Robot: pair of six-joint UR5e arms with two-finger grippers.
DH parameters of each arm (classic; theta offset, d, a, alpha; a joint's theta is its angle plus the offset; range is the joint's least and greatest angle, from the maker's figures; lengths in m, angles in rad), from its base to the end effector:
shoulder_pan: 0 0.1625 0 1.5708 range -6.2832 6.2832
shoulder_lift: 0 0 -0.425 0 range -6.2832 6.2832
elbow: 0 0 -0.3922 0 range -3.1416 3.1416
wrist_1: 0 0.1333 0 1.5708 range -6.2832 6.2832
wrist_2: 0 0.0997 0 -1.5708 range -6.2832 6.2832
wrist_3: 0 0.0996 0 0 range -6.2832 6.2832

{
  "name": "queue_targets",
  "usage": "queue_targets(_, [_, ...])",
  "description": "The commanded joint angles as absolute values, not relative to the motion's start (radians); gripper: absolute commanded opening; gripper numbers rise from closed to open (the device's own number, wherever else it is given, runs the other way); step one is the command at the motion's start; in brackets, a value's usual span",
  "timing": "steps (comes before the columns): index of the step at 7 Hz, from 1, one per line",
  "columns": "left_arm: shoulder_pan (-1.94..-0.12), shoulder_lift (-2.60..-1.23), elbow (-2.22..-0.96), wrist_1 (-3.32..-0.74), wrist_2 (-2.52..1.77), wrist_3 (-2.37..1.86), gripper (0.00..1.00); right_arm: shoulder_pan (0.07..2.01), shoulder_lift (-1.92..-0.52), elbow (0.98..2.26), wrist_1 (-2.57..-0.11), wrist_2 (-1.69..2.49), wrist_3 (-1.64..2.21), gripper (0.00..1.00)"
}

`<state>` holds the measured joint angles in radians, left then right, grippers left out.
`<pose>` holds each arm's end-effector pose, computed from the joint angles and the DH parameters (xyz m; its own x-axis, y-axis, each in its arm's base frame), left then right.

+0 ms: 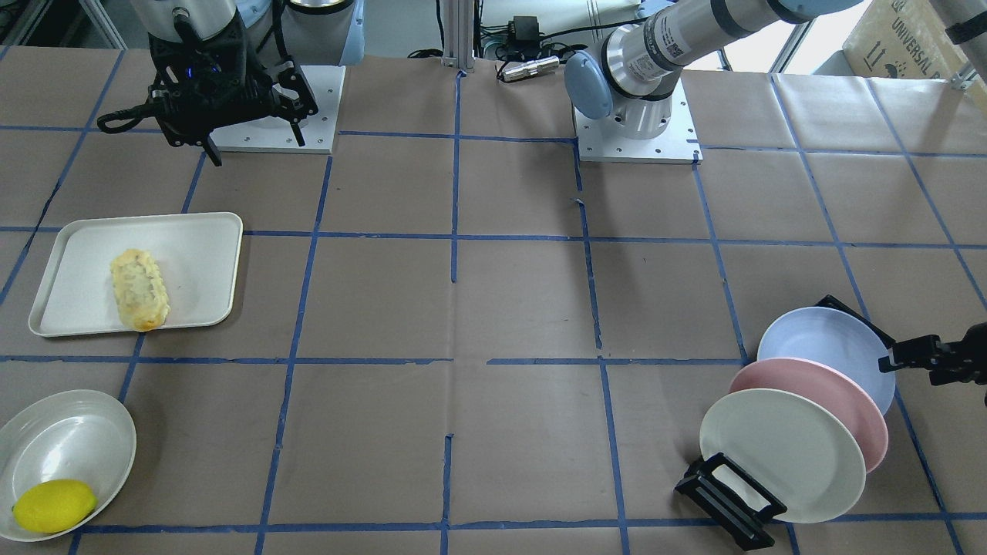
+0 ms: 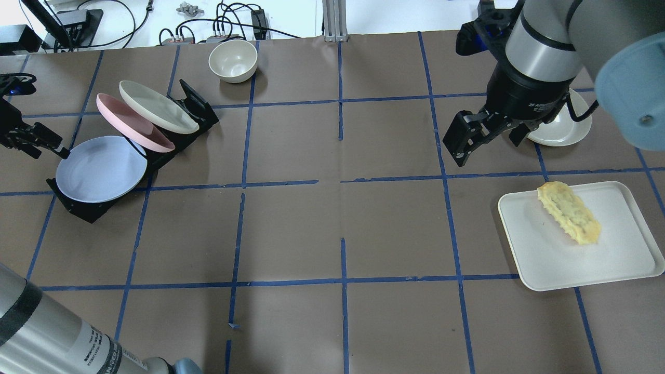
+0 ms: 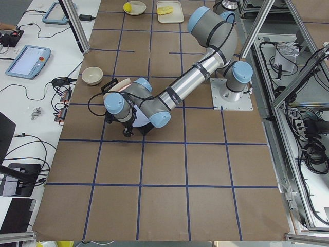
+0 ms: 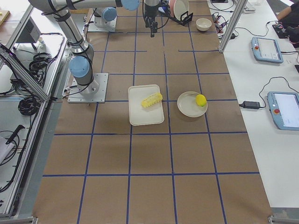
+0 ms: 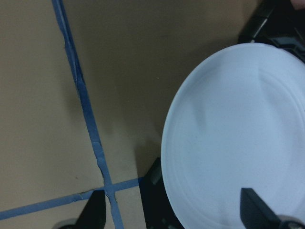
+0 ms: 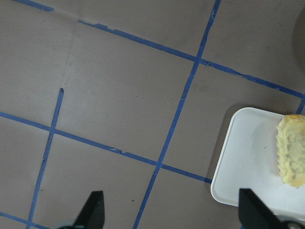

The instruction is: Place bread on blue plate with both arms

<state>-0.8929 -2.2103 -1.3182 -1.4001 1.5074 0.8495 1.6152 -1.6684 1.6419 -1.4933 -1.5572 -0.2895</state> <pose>0.3258 -0.6273 0.2371 -0.9677 0.1510 0.2020 0.1728 0.9803 0.0952 0.1543 -0.4387 0.4913 -0.9447 -0.3267 -0.0276 -0.3277 0.9437 0.0450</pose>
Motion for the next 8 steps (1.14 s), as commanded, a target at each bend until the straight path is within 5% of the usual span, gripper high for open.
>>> queue_targets(1, [-0.891,-2.238,-1.309,-1.483,1.470,0.832,0.95,1.571,-1.657,1.686,-1.509,-1.562,-0.389,1.00])
queue_targets(3, [-0.891,-2.253,-1.309,-1.496,1.470,0.819,0.84,1.415,-1.620,1.886,-1.776,-1.563,-0.526,1.00])
queue_targets(5, [-0.891,-2.255,-1.304,-1.494,1.471,0.819,0.29,1.242,-1.593,2.084,-2.082,-1.551,-0.747,0.99])
queue_targets(6, [-0.891,-2.249,-1.304,-1.494,1.470,0.821,0.18,1.223,-1.522,2.103,-2.168,-1.551,-0.823,0.99])
queue_targets(8, [-0.891,-2.237,-1.298,-1.494,1.468,0.821,0.13,1.099,-1.415,2.100,-2.265,-1.542,-0.900,0.98])
